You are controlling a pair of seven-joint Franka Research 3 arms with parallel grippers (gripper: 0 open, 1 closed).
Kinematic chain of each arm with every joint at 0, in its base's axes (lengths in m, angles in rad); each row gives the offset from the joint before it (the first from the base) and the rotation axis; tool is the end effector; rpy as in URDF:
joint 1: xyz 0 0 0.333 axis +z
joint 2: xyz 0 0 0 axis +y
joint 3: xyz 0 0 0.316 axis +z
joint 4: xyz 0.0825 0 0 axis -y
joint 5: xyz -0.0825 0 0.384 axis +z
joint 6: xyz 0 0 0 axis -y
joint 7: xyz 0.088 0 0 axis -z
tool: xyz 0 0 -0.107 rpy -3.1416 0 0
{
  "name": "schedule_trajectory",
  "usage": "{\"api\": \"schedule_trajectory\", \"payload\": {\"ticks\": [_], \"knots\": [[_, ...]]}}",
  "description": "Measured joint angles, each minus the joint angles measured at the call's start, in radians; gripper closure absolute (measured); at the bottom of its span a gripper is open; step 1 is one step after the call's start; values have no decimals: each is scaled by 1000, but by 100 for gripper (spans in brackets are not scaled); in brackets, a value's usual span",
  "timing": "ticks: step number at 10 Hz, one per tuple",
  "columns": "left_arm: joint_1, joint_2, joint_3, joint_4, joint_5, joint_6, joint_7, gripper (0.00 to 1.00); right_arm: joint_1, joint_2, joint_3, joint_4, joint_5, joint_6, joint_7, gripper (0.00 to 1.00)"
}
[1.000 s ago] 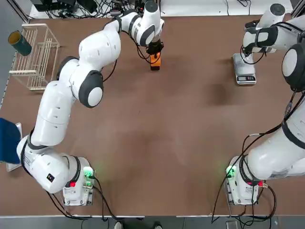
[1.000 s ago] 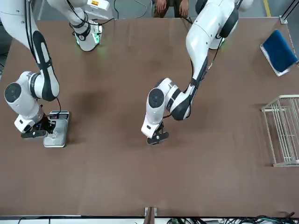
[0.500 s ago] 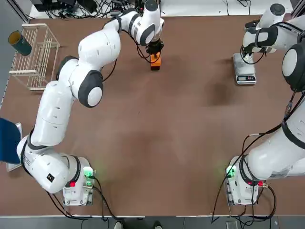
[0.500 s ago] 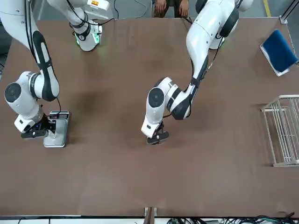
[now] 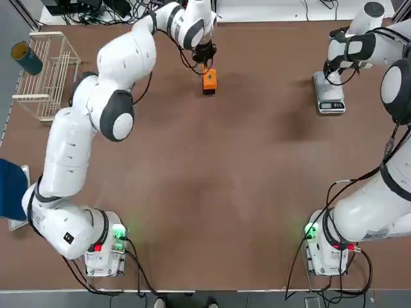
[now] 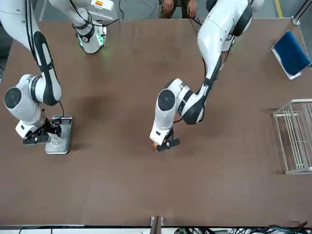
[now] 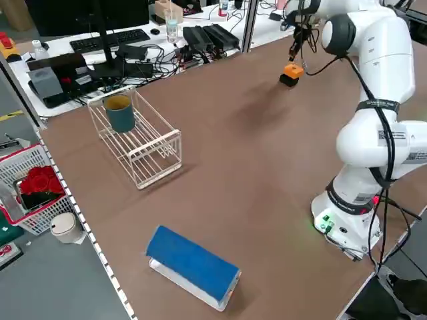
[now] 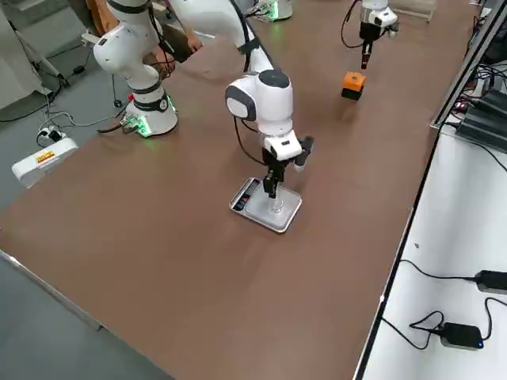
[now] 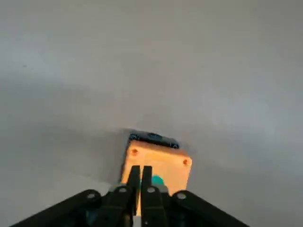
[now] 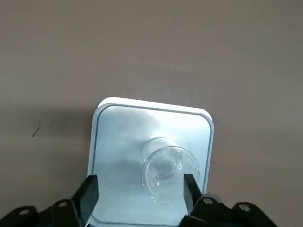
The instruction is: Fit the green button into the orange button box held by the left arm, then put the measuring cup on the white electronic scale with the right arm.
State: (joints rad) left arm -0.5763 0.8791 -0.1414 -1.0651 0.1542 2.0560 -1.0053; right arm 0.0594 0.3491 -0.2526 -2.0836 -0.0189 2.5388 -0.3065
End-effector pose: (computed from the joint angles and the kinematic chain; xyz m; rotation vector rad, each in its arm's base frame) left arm 0.6194 -0.4796 0.3149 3.0398 0.4299 0.1596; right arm 0.5873 -0.1110 0.2732 3.0084 0.2229 0.1344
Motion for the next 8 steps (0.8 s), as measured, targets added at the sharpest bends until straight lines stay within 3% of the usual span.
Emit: {"api": "schedule_trajectory", "payload": {"ticks": [1,4,6,8], "knots": [[44,-36,-6,5,0,-49,50,76,3,-28,1,6,0,-49,0,1],[176,-174,-25,11,-15,-229,201,33,20,-160,9,37,1,-250,5,0],[263,-254,-26,10,-45,-357,339,6,22,-274,60,103,2,-457,77,0],[340,-322,-26,8,-65,-458,448,1,24,-366,138,215,2,-690,169,0]]}}
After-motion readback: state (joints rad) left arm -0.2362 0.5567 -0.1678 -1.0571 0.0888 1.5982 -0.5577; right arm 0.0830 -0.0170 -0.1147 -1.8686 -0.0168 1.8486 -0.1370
